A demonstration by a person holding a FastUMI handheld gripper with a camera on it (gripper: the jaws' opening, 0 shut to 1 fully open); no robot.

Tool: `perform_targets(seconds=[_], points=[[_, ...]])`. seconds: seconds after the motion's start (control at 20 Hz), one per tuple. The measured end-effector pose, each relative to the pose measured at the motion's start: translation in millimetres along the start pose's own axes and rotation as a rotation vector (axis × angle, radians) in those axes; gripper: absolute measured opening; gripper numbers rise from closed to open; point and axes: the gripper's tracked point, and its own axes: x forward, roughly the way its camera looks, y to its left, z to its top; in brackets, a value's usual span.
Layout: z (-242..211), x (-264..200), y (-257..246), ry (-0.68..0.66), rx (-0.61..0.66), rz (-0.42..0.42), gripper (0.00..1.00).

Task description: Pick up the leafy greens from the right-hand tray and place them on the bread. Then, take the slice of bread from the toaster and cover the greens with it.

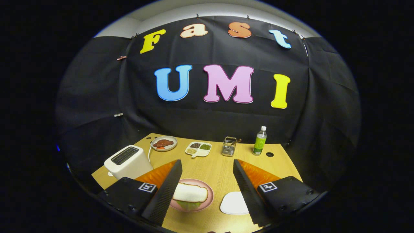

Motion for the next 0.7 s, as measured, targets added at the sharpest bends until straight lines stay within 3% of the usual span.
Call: perform_targets(seconds=[0.3,0.7], points=[[27,-38,-8,-0.12,-0.106,-0.063,0.99],[20,-48,-16,-0.112,-0.118,-0.113,0.98]])
